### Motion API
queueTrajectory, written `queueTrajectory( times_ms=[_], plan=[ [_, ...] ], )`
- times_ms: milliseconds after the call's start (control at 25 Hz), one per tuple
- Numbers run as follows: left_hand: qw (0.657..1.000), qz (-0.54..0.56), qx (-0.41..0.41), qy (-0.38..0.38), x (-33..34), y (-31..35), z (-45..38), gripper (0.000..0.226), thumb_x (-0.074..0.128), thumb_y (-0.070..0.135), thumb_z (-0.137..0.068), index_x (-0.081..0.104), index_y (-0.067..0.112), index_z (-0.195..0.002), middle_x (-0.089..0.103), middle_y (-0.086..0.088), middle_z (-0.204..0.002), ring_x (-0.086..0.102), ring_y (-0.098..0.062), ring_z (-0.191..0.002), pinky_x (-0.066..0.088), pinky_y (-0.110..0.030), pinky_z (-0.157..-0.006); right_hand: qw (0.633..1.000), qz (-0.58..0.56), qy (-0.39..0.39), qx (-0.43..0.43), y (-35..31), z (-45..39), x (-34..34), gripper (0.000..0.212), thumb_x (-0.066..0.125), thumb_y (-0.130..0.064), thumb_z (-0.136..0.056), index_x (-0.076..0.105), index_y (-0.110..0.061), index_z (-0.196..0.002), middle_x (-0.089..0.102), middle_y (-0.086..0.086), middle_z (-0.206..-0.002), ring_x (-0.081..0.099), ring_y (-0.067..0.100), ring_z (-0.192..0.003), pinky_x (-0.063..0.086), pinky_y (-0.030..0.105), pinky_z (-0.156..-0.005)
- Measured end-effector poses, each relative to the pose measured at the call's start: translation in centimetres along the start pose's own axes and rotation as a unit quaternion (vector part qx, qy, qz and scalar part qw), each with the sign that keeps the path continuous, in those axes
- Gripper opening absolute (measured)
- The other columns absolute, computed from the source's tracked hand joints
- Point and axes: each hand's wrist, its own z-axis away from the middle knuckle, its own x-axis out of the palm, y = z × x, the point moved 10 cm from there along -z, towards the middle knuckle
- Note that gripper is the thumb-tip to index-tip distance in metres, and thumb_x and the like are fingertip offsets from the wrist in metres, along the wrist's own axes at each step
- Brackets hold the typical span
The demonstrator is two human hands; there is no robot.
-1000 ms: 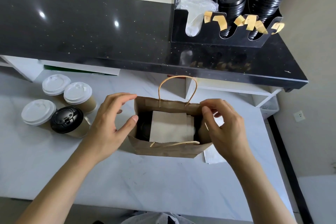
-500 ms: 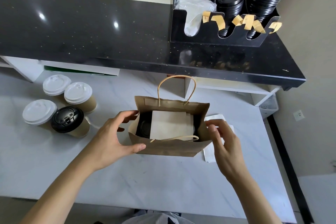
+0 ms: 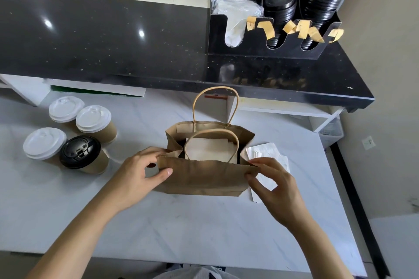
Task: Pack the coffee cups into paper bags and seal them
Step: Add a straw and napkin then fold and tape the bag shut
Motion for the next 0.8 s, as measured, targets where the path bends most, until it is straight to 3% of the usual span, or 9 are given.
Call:
queueTrajectory(
  times_ms=[120, 200, 320, 440, 560, 680, 800],
  plan=[
    [1.000, -0.002, 0.003, -0.008, -0.2, 0.3, -0.3, 0.022, 0.081, 0.020, -0.085, 0.075, 0.032, -0.103, 0.041, 0.039, -0.143, 0.061, 0.004, -0.110, 0.040, -0.002, -0.089, 0.999, -0.009, -0.030, 0.005, 0.5, -0.2, 0.7, 0.009, 0.077, -0.017, -0.090, 0.078, -0.026, -0.091, 0.059, -0.025, -0.126, 0.059, 0.002, -0.118, 0.044, 0.011, -0.088],
    [1.000, -0.003, 0.002, -0.021, -0.3, 0.6, -0.7, 0.021, 0.084, 0.022, -0.083, 0.072, 0.028, -0.100, 0.028, 0.039, -0.155, 0.060, 0.005, -0.112, 0.038, -0.001, -0.089, 0.999, -0.010, -0.041, 0.000, 0.5, -0.5, 0.8, 0.008, 0.079, -0.022, -0.089, 0.077, -0.030, -0.088, 0.048, -0.025, -0.145, 0.053, 0.001, -0.129, 0.041, 0.012, -0.097],
    [0.999, -0.015, -0.006, -0.027, -0.5, 0.3, -1.3, 0.025, 0.086, 0.037, -0.077, 0.069, 0.032, -0.094, 0.032, 0.042, -0.151, 0.058, 0.002, -0.115, 0.039, -0.006, -0.092, 0.998, -0.004, -0.060, -0.027, 0.0, -1.2, 0.8, 0.009, 0.077, -0.019, -0.088, 0.078, -0.028, -0.089, 0.032, -0.021, -0.161, 0.037, 0.003, -0.145, 0.033, 0.018, -0.110],
    [1.000, 0.006, 0.000, -0.009, -1.0, 0.3, -1.8, 0.039, 0.075, 0.058, -0.067, 0.068, 0.040, -0.101, 0.052, 0.033, -0.135, 0.056, -0.003, -0.123, 0.044, -0.020, -0.101, 0.996, -0.009, -0.083, 0.007, 0.2, -1.5, 1.1, 0.017, 0.077, -0.017, -0.089, 0.077, -0.035, -0.089, 0.041, -0.035, -0.150, 0.036, -0.008, -0.141, 0.029, 0.009, -0.106],
    [0.999, 0.044, 0.010, 0.014, -1.1, 0.2, -2.0, 0.041, 0.077, 0.050, -0.066, 0.061, 0.031, -0.099, 0.063, 0.019, -0.128, 0.060, -0.013, -0.121, 0.049, -0.040, -0.102, 0.997, -0.033, -0.056, 0.034, 0.7, -1.6, 0.7, 0.013, 0.080, -0.025, -0.087, 0.075, -0.036, -0.092, 0.058, -0.030, -0.132, 0.049, -0.008, -0.129, 0.032, 0.001, -0.095],
    [0.995, 0.092, -0.011, 0.038, -1.2, -0.8, -2.1, 0.052, 0.082, 0.044, -0.065, 0.047, 0.027, -0.099, 0.070, 0.014, -0.123, 0.061, -0.018, -0.120, 0.050, -0.046, -0.100, 0.997, -0.057, -0.008, 0.049, 1.0, -1.7, 0.1, 0.021, 0.084, -0.023, -0.083, 0.068, -0.026, -0.098, 0.067, -0.027, -0.109, 0.058, -0.005, -0.112, 0.037, 0.003, -0.086],
    [0.995, 0.093, -0.014, 0.027, -1.3, -0.6, -2.2, 0.073, 0.090, 0.031, -0.068, 0.048, 0.039, -0.127, 0.071, 0.011, -0.117, 0.061, -0.017, -0.120, 0.047, -0.040, -0.103, 0.994, -0.084, 0.012, 0.073, 1.6, -1.9, 0.2, 0.033, 0.086, -0.019, -0.080, 0.060, -0.019, -0.102, 0.068, -0.026, -0.108, 0.060, 0.001, -0.111, 0.042, 0.012, -0.088]
  ],
)
